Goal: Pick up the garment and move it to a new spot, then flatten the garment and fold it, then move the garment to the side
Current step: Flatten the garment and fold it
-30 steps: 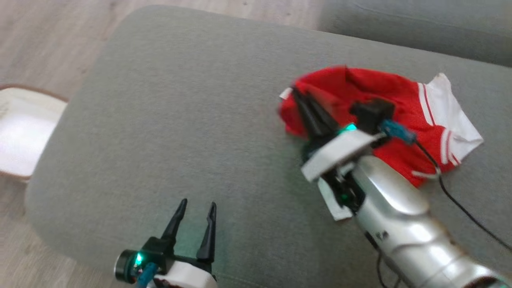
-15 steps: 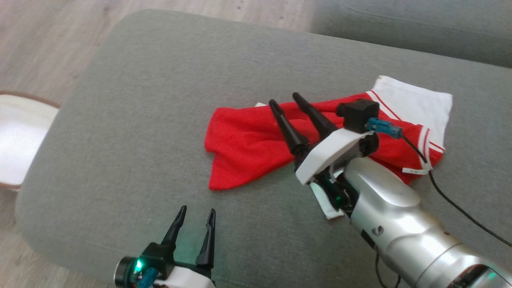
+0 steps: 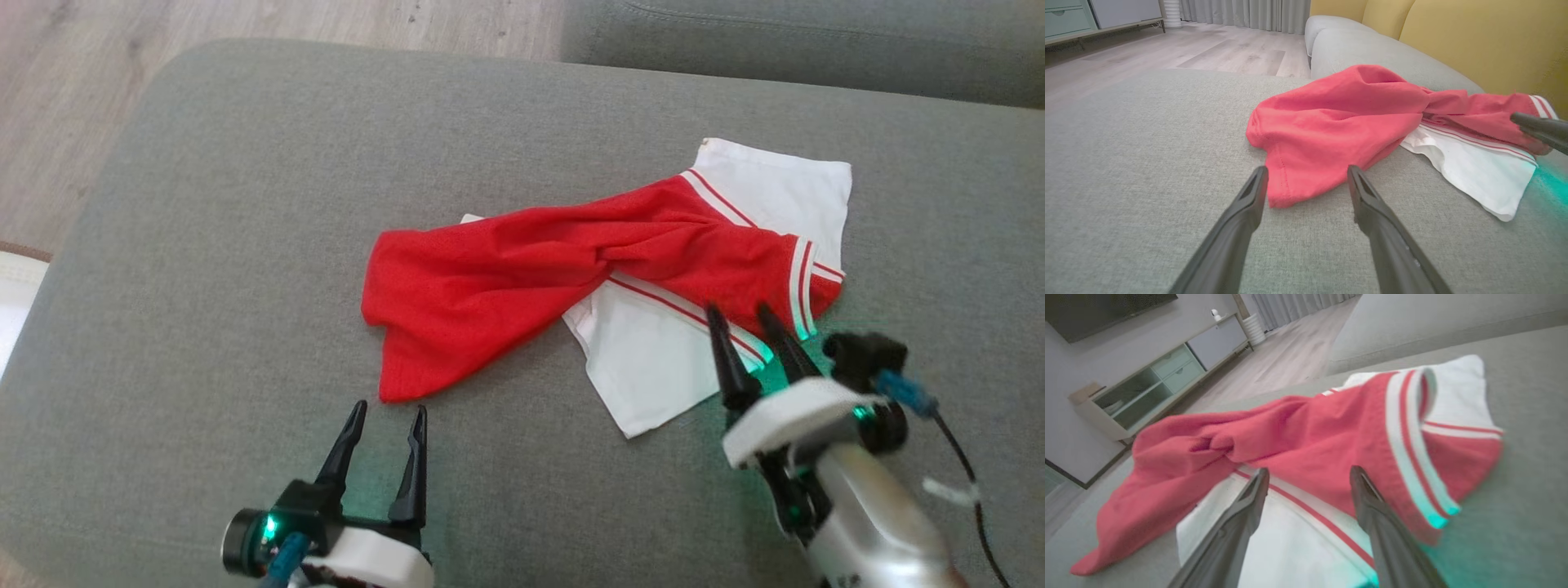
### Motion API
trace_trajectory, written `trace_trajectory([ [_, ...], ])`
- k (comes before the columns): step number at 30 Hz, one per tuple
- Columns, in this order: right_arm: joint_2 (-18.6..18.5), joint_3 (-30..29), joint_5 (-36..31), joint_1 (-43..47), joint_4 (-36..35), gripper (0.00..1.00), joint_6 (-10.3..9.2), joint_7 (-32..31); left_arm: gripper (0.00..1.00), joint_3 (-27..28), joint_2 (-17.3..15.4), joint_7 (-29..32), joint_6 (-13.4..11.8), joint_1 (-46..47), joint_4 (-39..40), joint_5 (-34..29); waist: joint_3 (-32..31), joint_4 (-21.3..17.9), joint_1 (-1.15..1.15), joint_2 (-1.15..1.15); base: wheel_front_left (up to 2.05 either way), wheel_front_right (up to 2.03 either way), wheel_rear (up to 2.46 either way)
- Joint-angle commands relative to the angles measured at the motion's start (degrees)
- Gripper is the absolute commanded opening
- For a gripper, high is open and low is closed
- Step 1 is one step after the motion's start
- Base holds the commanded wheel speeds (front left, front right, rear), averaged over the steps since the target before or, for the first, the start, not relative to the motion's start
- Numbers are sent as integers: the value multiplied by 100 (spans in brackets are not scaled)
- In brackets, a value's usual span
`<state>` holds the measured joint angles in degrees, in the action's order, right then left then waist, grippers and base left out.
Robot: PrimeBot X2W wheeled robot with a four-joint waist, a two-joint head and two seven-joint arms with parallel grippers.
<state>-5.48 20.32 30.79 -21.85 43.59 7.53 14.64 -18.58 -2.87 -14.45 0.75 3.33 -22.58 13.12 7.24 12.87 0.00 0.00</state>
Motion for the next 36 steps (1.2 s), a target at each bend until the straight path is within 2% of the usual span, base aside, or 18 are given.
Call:
trace_trajectory([
  [1, 26, 41, -95, -117, -248, 100, -4, 36, 100, 192, 0, -55, 4, 88, 174, -22, -1, -16, 0, 0, 0, 0, 0],
  [8, 111, -751, -601, 358, -426, 100, -4, 36, 100, 155, 0, -55, 36, 99, 166, -6, 9, -5, 0, 0, 0, 0, 0],
  [16, 226, -1698, -1261, 344, -174, 100, -4, 36, 100, 153, 0, -55, 46, 88, 142, -18, 44, 123, 0, 0, 0, 0, 0],
  [23, 257, -1600, -1174, 224, 84, 100, -4, 36, 100, 185, 0, -55, 60, 104, 140, -28, 121, 190, 0, 0, 0, 0, 0],
  [24, 257, -1599, -1124, 198, 114, 59, -4, 36, 100, 188, 0, -55, 59, 110, 144, -30, 131, 190, 0, 0, 0, 0, 0],
  [25, 258, -1607, -1055, 176, 158, 0, -4, 36, 100, 188, 0, -55, 58, 115, 147, -31, 137, 191, 0, 0, 0, 0, 0],
  [30, 252, -2059, -1241, 195, 105, 0, -4, 36, 100, 197, 0, -55, 27, 134, 162, -19, 126, 150, 0, 0, 0, 0, 0],
  [36, 15, -2529, -1385, 364, -37, 0, -4, 36, 100, 230, 0, -55, 19, 81, 169, -1, 36, 47, 0, 0, 0, 0, 0],
])
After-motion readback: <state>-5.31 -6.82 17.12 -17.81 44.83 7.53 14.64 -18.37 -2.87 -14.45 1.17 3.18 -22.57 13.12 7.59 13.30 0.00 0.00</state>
